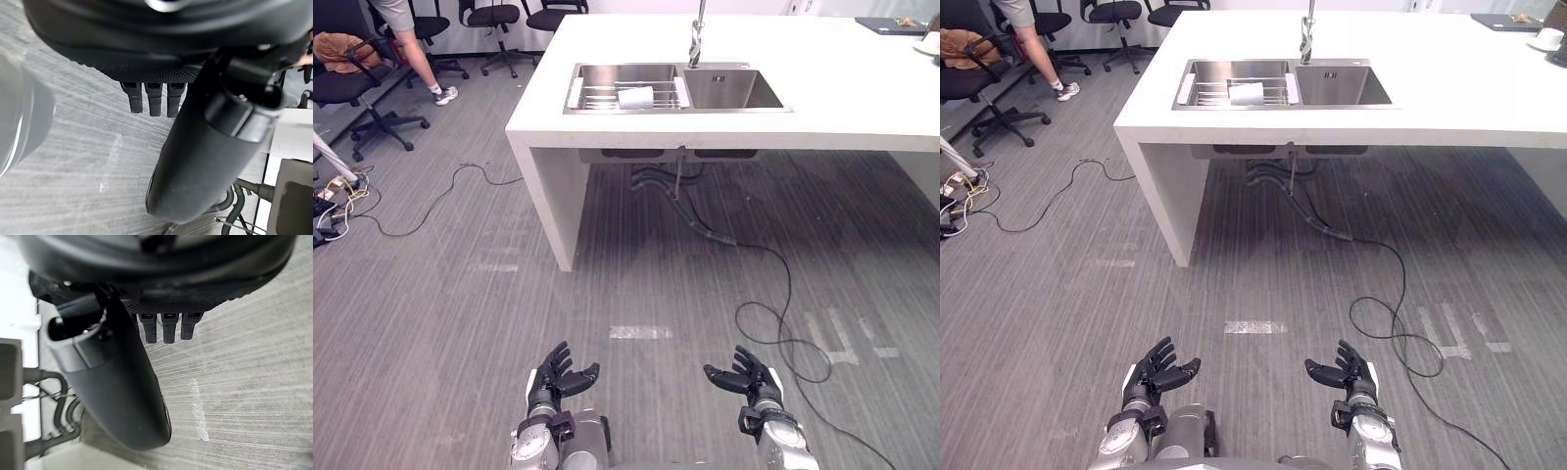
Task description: Walk over to the sink, pick up the cup, carry it to the dishwasher, place the cup inside the dishwasher, then close the dishwasher door
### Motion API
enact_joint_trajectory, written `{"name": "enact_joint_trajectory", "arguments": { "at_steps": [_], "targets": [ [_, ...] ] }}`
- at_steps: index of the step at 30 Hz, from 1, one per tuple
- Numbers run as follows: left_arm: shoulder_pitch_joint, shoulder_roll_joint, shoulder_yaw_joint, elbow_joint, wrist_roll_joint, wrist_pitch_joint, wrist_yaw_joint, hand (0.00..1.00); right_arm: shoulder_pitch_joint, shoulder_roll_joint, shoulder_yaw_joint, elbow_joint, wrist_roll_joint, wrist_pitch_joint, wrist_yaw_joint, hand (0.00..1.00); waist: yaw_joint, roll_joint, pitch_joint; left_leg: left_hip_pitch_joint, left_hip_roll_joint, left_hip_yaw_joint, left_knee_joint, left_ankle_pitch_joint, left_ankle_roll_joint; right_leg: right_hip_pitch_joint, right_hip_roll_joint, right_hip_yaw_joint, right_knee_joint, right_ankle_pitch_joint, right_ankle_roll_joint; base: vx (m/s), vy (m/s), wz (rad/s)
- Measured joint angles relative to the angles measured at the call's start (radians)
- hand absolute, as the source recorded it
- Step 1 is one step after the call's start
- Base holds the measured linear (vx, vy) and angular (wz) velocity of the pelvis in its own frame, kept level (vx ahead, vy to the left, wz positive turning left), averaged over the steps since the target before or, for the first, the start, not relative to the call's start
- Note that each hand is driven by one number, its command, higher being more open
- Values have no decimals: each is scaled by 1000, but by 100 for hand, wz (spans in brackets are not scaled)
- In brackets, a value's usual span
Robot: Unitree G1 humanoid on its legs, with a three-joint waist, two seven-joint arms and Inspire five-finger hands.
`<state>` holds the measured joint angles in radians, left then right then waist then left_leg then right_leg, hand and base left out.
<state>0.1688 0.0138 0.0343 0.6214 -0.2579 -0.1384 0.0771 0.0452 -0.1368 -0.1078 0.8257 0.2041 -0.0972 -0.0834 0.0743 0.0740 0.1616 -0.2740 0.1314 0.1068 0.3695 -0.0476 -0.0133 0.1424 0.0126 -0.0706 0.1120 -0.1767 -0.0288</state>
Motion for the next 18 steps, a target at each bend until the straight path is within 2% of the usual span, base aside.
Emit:
{"name": "enact_joint_trajectory", "arguments": {
  "at_steps": [1,3,4,5,6,7,8,9,10,11,13,14,15,16,17,18],
  "targets": [
    [-5,24,2,18,0,0,3,90,-3,11,7,14,0,5,0,90,6,-41,-1,12,-46,27,-20,-25,24,1,-51,11,2,-19,32,322,214,-20],
    [-11,37,6,33,0,1,4,90,-5,9,6,20,0,5,0,90,6,-52,0,7,-80,36,7,-66,50,-3,-87,26,23,-43,67,354,221,-3],
    [-10,36,7,50,0,1,4,90,-5,7,6,28,-2,5,0,90,6,-54,-1,20,-100,47,20,-98,62,-27,-110,59,106,-70,91,387,258,-9],
    [7,37,4,55,0,3,4,90,-5,10,9,41,-4,6,3,90,7,-55,0,62,-112,63,0,-117,70,-74,-126,93,253,-87,114,326,207,-17],
    [17,40,-1,58,0,3,4,90,-5,13,13,47,-8,6,6,90,7,-56,0,90,-119,73,-17,-123,72,-112,-132,107,353,-86,142,261,146,-24],
    [30,54,-12,64,0,5,4,90,-4,17,24,58,-11,6,12,90,1,-63,2,148,-136,81,-47,-136,80,-193,-148,125,567,-46,240,331,113,-3],
    [33,66,-28,66,0,12,4,90,4,23,35,62,-14,7,17,90,-14,-74,3,195,-150,71,-57,-156,89,-261,-169,118,751,-29,269,337,85,10],
    [33,72,-32,65,1,13,5,90,8,26,38,62,-18,9,20,90,-19,-77,3,217,-152,68,-55,-166,97,-287,-177,104,808,-40,247,424,54,18],
    [33,76,-33,63,1,13,6,90,10,30,38,62,-33,16,23,90,-19,-82,3,257,-152,66,-53,-189,98,-337,-190,63,867,-65,196,291,1,8],
    [32,77,-33,62,1,13,6,90,11,32,38,60,-33,16,23,90,-22,-85,1,274,-151,62,-53,-195,90,-360,-194,42,871,-76,176,373,-35,19],
    [4,74,-32,60,1,14,6,90,10,33,38,54,-34,16,23,90,-41,-91,-1,328,-139,27,-68,-219,75,-435,-193,-40,769,-112,119,403,-103,41],
    [-4,71,-31,59,1,14,7,90,8,33,37,54,-33,16,23,90,-42,-90,-1,343,-130,24,-77,-222,70,-453,-183,-51,725,-116,110,419,-159,34],
    [-15,67,-26,57,1,13,9,90,5,33,38,54,-33,16,25,90,-46,-84,-1,368,-105,12,-95,-232,52,-481,-156,-68,612,-113,99,495,-234,26],
    [-23,67,-21,53,1,13,9,90,5,35,39,54,-33,16,29,90,-49,-85,-2,392,-85,-2,-111,-246,27,-490,-133,-73,468,-68,87,499,-253,35],
    [-24,77,-21,45,1,13,10,90,8,34,39,56,-34,15,31,90,-54,-99,-7,411,-85,-16,-122,-261,2,-485,-125,-73,356,54,72,441,-232,36],
    [-29,73,-22,49,1,13,11,90,7,26,37,65,-34,15,31,90,-62,-94,-6,425,-77,-29,-125,-275,-17,-473,-119,-79,358,113,68,380,-175,19]
  ]
}}
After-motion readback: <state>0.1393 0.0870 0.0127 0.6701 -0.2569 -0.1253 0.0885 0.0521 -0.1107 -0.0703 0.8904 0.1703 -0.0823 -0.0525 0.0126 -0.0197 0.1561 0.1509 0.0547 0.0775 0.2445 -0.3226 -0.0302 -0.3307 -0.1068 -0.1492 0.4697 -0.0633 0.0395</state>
